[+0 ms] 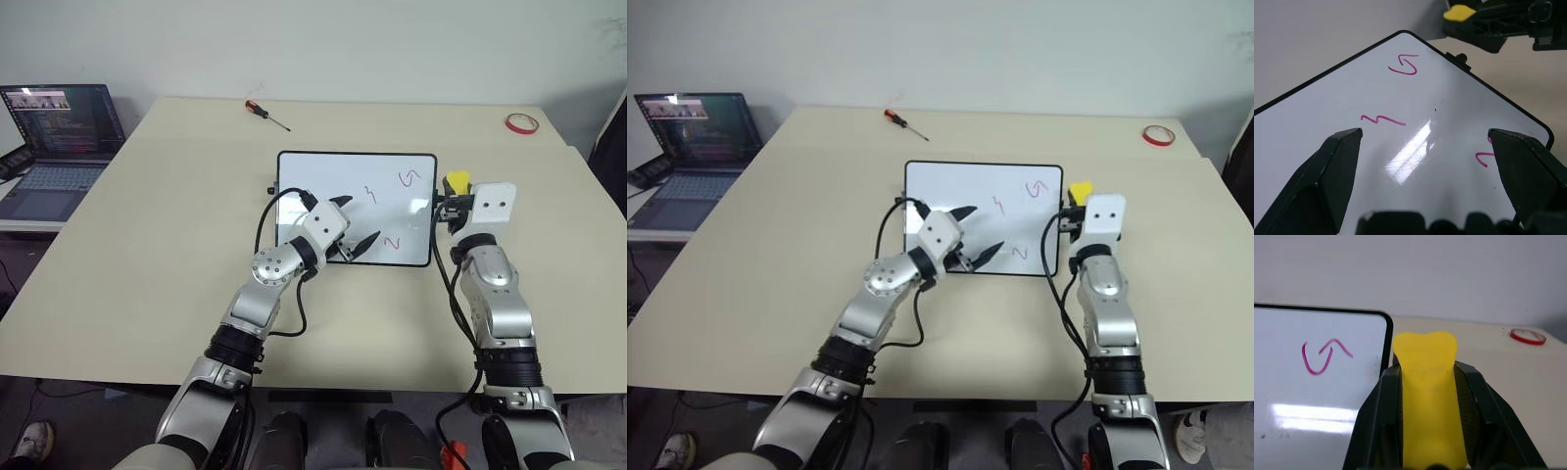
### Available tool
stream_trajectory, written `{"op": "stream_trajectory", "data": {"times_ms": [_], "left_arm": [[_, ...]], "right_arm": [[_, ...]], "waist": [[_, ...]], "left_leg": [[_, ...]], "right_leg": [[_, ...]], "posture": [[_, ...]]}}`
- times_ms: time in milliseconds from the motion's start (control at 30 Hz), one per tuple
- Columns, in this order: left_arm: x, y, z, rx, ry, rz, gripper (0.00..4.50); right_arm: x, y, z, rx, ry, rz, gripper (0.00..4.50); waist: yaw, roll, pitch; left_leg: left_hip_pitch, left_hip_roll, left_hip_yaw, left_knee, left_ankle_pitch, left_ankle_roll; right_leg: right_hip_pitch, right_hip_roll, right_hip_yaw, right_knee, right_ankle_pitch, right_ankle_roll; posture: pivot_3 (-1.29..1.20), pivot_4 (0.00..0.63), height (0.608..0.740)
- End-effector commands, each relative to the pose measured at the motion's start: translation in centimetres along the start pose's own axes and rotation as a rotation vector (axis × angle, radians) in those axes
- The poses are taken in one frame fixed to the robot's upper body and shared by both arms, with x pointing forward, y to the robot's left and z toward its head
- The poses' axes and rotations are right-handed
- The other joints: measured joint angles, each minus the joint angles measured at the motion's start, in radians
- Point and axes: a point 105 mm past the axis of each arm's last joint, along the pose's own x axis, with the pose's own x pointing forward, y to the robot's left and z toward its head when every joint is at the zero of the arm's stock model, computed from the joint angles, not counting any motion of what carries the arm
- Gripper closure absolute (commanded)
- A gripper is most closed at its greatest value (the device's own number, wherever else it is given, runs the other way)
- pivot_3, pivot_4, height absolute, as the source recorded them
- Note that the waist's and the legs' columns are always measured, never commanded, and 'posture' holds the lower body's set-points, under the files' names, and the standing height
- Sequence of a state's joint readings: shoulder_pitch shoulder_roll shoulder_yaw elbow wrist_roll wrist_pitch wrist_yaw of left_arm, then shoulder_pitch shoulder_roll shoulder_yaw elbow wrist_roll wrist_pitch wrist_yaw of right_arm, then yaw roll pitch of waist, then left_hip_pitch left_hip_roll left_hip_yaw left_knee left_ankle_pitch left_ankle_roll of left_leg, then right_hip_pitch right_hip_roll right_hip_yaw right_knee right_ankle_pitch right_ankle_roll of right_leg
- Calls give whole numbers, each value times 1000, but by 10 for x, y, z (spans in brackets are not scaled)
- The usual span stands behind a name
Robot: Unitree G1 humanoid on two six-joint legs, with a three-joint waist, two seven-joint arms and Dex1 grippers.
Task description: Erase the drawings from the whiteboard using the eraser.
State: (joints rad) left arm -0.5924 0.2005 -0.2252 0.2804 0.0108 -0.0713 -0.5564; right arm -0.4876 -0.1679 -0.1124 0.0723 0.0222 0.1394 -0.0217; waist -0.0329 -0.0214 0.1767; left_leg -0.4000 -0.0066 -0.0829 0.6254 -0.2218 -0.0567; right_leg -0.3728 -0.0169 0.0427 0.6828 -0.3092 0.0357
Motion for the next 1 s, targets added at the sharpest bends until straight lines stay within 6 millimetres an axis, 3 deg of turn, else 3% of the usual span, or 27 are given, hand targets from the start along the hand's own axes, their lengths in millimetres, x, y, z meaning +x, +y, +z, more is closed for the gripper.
{"op": "stream_trajectory", "data": {"times_ms": [33,533,833,1000], "left_arm": [[1,6,15,30,-54,17,0],[0,6,15,37,-50,21,0],[0,6,15,40,-49,18,0],[3,3,17,37,-58,15,0]], "right_arm": [[6,13,18,19,-79,28,3396],[16,60,19,80,-80,176,3396],[22,72,18,42,-60,206,3396],[29,69,10,-38,-11,182,3396]], "waist": [[-1,0,0],[0,0,0],[-1,0,0],[0,0,0]], "left_leg": [[0,0,0,0,0,0],[0,0,0,0,0,0],[0,0,0,0,0,0],[0,0,0,0,0,0]], "right_leg": [[0,0,0,0,0,0],[0,0,0,0,0,0],[0,0,0,1,0,0],[-1,0,0,1,0,0]], "posture": [[0,150,740],[0,150,740],[0,150,740],[0,150,740]]}}
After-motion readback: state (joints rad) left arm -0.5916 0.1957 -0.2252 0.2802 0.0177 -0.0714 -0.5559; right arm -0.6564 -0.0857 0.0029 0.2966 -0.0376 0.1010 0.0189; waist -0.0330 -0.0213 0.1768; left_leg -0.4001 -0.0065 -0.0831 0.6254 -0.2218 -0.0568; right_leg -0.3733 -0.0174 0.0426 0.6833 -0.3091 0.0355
